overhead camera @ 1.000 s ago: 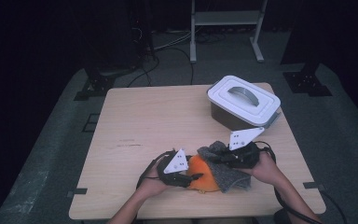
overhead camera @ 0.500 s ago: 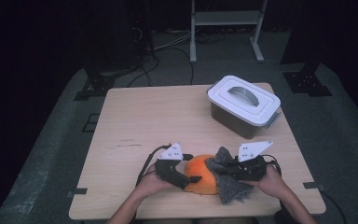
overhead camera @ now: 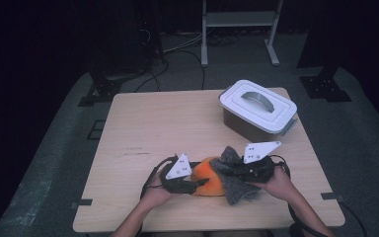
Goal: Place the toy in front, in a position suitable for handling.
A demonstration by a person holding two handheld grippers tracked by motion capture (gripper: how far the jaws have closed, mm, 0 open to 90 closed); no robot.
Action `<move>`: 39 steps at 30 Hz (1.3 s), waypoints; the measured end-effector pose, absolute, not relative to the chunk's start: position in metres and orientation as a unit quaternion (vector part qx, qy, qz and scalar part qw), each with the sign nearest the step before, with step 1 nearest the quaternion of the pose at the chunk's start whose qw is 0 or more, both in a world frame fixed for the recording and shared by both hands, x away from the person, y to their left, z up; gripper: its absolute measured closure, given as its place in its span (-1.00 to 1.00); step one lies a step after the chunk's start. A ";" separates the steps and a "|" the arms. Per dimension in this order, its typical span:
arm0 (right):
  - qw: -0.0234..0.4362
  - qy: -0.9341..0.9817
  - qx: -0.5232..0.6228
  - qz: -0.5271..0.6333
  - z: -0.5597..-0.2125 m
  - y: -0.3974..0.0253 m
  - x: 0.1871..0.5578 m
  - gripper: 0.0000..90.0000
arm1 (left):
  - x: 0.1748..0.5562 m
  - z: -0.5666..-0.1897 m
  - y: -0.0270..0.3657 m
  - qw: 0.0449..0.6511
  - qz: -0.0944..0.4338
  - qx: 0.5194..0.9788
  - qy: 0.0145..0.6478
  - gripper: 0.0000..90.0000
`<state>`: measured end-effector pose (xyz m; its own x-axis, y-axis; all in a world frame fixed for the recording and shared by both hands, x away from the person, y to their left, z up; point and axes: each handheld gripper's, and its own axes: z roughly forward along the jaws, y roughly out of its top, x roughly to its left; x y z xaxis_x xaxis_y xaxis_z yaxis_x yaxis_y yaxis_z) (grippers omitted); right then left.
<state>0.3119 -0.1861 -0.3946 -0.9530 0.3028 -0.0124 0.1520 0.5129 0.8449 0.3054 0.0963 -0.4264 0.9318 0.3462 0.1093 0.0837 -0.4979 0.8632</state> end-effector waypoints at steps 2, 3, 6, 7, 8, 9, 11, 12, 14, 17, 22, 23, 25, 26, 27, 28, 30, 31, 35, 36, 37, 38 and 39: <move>0.073 0.861 0.152 0.480 -0.405 -0.199 0.314 0.76 | 0.307 -0.428 0.101 0.487 0.123 0.855 0.131 -0.07; 0.068 0.858 0.163 0.483 -0.410 -0.205 0.316 0.76 | 0.307 -0.429 0.102 0.488 0.115 0.856 0.130 -0.08; 0.060 0.855 0.183 0.482 -0.414 -0.216 0.319 0.75 | 0.307 -0.429 0.103 0.489 0.109 0.856 0.129 -0.09; 0.058 0.852 0.185 0.487 -0.412 -0.216 0.319 0.75 | 0.307 -0.429 0.104 0.489 0.108 0.856 0.127 -0.10; 0.058 0.848 0.184 0.493 -0.410 -0.215 0.320 0.75 | 0.307 -0.429 0.105 0.488 0.104 0.857 0.126 -0.11; 0.058 0.846 0.182 0.498 -0.408 -0.213 0.320 0.75 | 0.308 -0.428 0.106 0.487 0.100 0.859 0.126 -0.13; 0.056 0.847 0.175 0.499 -0.408 -0.206 0.320 0.75 | 0.310 -0.427 0.110 0.488 0.085 0.858 0.135 -0.25; 0.055 0.849 0.171 0.497 -0.410 -0.203 0.320 0.76 | 0.312 -0.427 0.111 0.492 0.077 0.855 0.143 -0.33; 0.053 0.855 0.160 0.490 -0.414 -0.197 0.316 0.76 | 0.314 -0.427 0.113 0.505 0.067 0.847 0.152 -0.43; 0.044 0.859 0.141 0.491 -0.411 -0.194 0.309 0.76 | 0.316 -0.426 0.110 0.510 0.058 0.843 0.159 -0.47; 0.058 0.853 0.137 0.500 -0.405 -0.189 0.308 0.76 | 0.311 -0.424 0.110 0.491 0.097 0.854 0.139 -0.04; 0.053 0.851 0.141 0.503 -0.406 -0.191 0.310 0.76 | 0.311 -0.424 0.111 0.492 0.097 0.854 0.139 0.00; 0.049 0.849 0.150 0.504 -0.410 -0.197 0.314 0.76 | 0.311 -0.425 0.112 0.496 0.096 0.851 0.143 0.01; 0.046 0.848 0.158 0.503 -0.413 -0.202 0.316 0.76 | 0.312 -0.425 0.112 0.495 0.096 0.851 0.146 0.02; 0.042 0.846 0.168 0.503 -0.417 -0.206 0.319 0.76 | 0.313 -0.426 0.113 0.497 0.093 0.850 0.149 0.02; 0.041 0.846 0.178 0.501 -0.421 -0.211 0.322 0.76 | 0.313 -0.426 0.113 0.497 0.091 0.850 0.149 0.02; 0.042 0.846 0.194 0.494 -0.426 -0.219 0.324 0.76 | 0.313 -0.427 0.115 0.497 0.089 0.850 0.151 0.01; 0.043 0.847 0.200 0.491 -0.427 -0.222 0.324 0.76 | 0.313 -0.427 0.116 0.497 0.088 0.850 0.152 0.01; 0.052 0.832 0.189 0.518 -0.413 -0.217 0.320 0.76 | 0.310 -0.426 0.112 0.494 0.093 0.852 0.147 0.01; 0.050 0.827 0.182 0.530 -0.409 -0.213 0.319 0.76 | 0.309 -0.426 0.109 0.493 0.097 0.853 0.141 0.01; 0.048 0.824 0.174 0.537 -0.406 -0.208 0.319 0.76 | 0.307 -0.425 0.107 0.492 0.101 0.854 0.136 0.01; 0.048 0.826 0.169 0.536 -0.405 -0.204 0.319 0.76 | 0.306 -0.424 0.106 0.487 0.106 0.857 0.132 0.01; 0.050 0.831 0.166 0.528 -0.406 -0.199 0.320 0.75 | 0.306 -0.424 0.106 0.485 0.111 0.857 0.132 0.01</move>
